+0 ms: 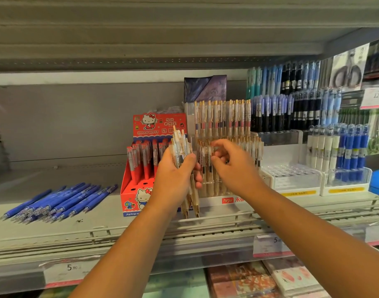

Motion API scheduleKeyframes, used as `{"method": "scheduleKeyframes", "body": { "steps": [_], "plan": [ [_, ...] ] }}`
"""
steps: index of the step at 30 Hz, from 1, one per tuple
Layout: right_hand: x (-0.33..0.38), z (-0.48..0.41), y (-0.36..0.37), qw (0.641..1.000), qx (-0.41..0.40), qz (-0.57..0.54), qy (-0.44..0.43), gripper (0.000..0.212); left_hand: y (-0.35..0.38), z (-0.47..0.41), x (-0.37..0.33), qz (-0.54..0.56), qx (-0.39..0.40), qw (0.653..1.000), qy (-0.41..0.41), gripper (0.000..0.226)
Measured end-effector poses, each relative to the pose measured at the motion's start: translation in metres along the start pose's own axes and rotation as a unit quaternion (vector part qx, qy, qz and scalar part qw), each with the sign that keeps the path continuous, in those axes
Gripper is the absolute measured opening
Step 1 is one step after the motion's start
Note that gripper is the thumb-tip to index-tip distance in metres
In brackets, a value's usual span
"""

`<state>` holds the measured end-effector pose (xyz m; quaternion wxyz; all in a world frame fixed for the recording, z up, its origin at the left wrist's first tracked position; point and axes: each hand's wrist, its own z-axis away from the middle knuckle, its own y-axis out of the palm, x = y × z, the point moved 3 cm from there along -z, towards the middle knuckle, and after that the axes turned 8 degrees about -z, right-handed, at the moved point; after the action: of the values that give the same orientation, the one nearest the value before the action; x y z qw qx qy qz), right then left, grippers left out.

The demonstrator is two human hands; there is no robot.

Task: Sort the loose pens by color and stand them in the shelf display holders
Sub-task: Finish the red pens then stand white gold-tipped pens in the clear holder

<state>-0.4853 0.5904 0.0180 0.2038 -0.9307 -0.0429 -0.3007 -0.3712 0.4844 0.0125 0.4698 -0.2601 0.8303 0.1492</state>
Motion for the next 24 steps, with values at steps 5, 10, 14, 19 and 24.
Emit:
{"method": "scheduleKeyframes", "body": {
  "steps": [5,10,14,19,24],
  "plan": [
    [0.016,0.004,-0.006,0.998,-0.047,-0.019,-0.038,0.026,0.001,-0.001,-0.001,0.0,0.007,1.0,0.017,0.011],
    [0.035,0.002,-0.003,0.984,0.024,-0.177,0.027,0.009,0.003,0.0,0.0,-0.01,0.036,0.999,0.032,0.019],
    [0.041,0.002,0.002,0.95,0.072,-0.281,0.119,0.009,0.004,0.001,0.0,-0.02,0.046,0.998,0.032,0.018],
    [0.037,0.001,-0.001,0.932,0.055,-0.327,0.147,0.01,0.004,0.002,0.0,-0.008,0.038,0.999,0.026,0.019],
    [0.026,-0.001,-0.011,0.924,-0.01,-0.357,0.139,0.016,0.0,-0.001,0.002,0.046,-0.013,0.999,0.001,0.011]
  ]
}}
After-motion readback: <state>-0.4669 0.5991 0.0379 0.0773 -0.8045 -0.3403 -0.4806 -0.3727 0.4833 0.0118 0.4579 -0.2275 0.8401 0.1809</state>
